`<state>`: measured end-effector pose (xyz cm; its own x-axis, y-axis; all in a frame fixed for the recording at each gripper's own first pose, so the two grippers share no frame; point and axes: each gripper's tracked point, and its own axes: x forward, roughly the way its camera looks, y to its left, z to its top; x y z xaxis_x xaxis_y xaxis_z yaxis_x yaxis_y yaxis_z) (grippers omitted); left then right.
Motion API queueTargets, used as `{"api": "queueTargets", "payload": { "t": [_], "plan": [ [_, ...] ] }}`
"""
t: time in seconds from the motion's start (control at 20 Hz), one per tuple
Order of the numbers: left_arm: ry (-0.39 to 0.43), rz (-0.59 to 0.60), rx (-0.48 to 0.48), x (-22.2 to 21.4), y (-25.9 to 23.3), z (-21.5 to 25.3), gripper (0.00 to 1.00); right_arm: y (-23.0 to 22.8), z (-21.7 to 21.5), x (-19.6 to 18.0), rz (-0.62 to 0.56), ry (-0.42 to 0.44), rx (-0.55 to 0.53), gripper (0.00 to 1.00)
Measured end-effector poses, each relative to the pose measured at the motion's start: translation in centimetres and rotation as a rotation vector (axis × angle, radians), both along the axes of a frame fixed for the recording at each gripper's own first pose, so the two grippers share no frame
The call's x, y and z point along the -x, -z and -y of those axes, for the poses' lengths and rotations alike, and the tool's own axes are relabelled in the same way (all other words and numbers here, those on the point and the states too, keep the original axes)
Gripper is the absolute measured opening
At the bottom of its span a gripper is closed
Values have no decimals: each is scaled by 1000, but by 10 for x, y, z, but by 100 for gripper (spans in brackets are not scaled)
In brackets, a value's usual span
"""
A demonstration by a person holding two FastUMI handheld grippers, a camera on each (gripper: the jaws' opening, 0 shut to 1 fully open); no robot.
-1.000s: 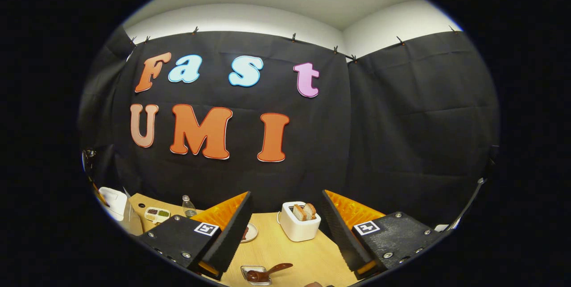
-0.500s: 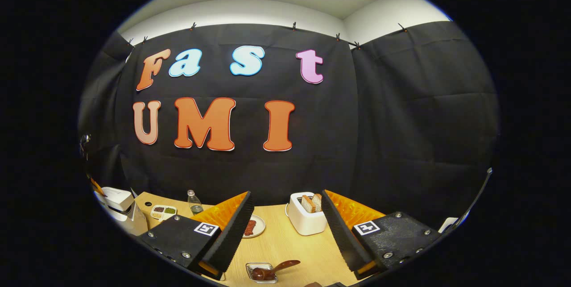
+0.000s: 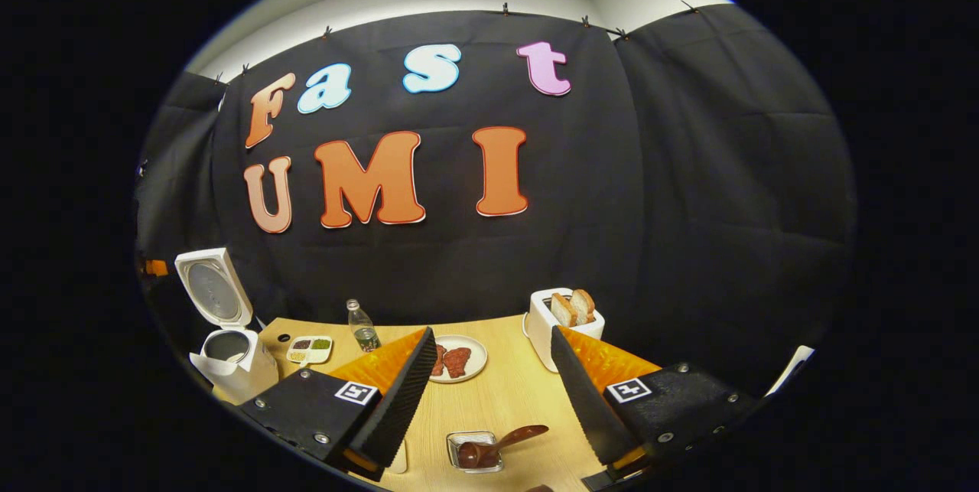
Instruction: Close the left gripper, press the button to open the rice cooker; take a wooden spoon from the chopstick holder with the right hand, scoop a spoonful of rice and pour it into the rice cooker, then put the wooden spoon back into the chopstick holder.
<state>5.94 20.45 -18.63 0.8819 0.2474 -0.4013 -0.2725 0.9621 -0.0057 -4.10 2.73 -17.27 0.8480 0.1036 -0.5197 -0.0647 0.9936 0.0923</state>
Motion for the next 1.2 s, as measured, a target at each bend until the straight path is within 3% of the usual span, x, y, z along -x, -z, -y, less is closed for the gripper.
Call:
{"api": "queueTargets", "payload": {
  "t": [0.05, 0.15, 0.2, 0.25, 0.4, 0.45, 0.55, 0.9, 1.2],
  "plan": [
    [18, 31, -23, 2, -12, 8, 6, 6, 2, 2, -17, 0, -11, 93],
    [48, 84, -45, 3, -33, 31, 20, 20, 5, 5, -52, 5, -36, 93],
    [56, 91, -44, 7, -38, 41, 41, 28, 6, 5, -73, 8, -46, 93],
    [66, 97, -39, 10, -40, 50, 43, 38, 7, 8, -99, 7, -54, 94],
    [85, 108, -44, 16, -40, 72, 73, 69, 10, 15, -169, -2, -64, 93],
    [84, 110, -55, 20, -42, 74, 73, 76, 12, 15, -175, -7, -75, 93],
    [79, 117, -81, 26, -44, 84, 83, 93, 16, 15, -197, -6, -94, 93],
    [40, 79, -146, 61, -37, 102, 85, 176, 28, 23, -332, 17, -155, 92],
    [29, 56, -227, 80, -40, 117, 90, 219, 15, 43, -440, 46, -339, 90]
  ]
}}
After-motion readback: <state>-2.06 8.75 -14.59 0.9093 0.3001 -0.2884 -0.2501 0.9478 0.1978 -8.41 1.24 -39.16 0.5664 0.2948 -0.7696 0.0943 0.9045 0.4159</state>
